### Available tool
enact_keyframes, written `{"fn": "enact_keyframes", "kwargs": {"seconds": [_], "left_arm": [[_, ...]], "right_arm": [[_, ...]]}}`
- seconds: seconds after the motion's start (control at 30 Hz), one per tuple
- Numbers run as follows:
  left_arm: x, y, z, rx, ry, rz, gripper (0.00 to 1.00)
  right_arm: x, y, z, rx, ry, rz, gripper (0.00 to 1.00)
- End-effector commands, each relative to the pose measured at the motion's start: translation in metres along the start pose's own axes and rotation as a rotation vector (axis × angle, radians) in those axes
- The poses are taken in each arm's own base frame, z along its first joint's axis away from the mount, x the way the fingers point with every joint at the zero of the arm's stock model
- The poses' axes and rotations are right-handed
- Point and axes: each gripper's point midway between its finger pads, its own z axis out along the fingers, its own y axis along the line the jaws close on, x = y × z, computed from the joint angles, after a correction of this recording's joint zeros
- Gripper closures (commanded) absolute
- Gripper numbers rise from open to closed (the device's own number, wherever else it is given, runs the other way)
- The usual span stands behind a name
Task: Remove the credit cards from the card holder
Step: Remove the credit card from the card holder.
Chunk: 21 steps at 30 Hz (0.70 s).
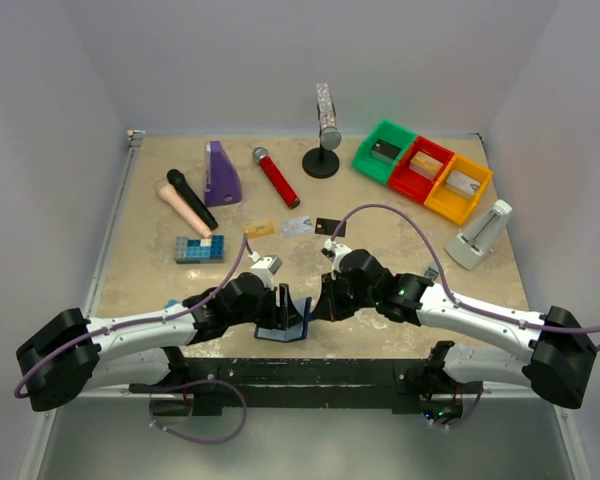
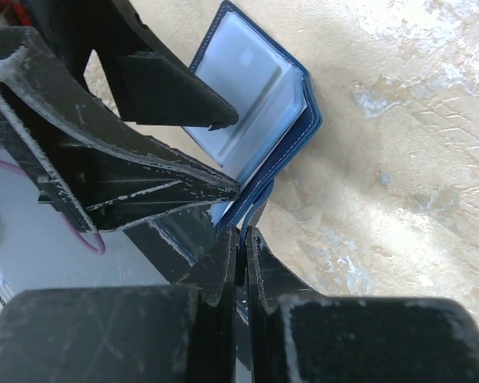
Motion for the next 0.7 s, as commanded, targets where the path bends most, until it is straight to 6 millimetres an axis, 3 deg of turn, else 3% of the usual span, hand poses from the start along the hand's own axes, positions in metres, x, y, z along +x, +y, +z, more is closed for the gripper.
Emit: {"fn": "enact_keyframes", "kwargs": {"seconds": [0.0,0.33,0.67], "left_arm": [[-0.012,-0.017,0.0,0.052,-0.029,0.04,0.37],[-0.008,-0.012,0.001,0.039,-0.023,0.036,0.44],[-0.015,0.006,-0.007,-0.053,-0.071,0.046,0.43]], "right_arm": [[-0.023,0.032,-0.014,-0.103,-0.062,-0.034,1.0],[-0.021,0.029,-0.015,-0.092,-0.065,-0.033,1.0],[-0.012,0.015,-0.012,-0.055,-0.053,-0.034,1.0]]}}
